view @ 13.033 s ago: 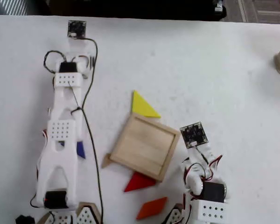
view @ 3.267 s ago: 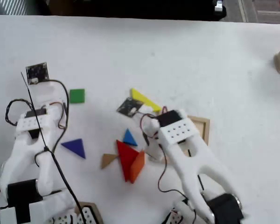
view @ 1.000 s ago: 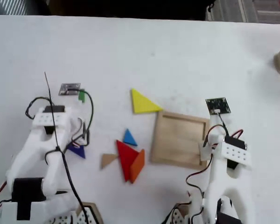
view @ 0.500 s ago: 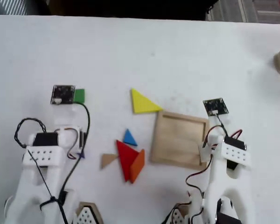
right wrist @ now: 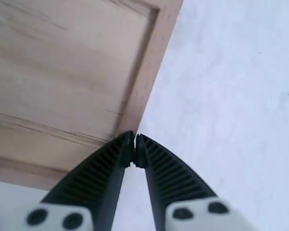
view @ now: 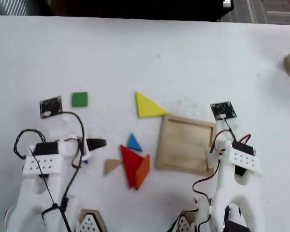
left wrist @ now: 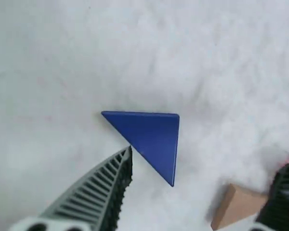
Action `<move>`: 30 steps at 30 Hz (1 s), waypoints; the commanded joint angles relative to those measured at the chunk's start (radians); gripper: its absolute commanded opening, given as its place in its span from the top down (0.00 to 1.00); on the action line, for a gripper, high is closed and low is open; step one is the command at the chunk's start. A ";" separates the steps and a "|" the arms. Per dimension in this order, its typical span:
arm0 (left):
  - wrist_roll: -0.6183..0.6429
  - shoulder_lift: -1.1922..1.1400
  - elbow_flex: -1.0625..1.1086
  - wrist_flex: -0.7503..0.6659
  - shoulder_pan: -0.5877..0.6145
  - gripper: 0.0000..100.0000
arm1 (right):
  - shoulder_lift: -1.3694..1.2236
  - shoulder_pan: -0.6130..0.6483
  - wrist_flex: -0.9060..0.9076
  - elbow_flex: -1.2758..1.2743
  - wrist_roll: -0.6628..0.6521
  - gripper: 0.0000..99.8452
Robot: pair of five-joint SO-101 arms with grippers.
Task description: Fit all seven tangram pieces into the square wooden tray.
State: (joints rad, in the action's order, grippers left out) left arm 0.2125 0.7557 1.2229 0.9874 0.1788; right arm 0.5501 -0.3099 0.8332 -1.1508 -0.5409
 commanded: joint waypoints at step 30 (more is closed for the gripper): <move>0.018 -0.581 -0.373 -0.060 -0.073 0.74 | 0.021 0.001 0.004 -0.002 -0.011 0.98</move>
State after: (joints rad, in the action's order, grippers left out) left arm 0.2263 0.1726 0.9022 0.9505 0.1603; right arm 0.5501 -0.3099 0.8332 -1.1508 -0.5409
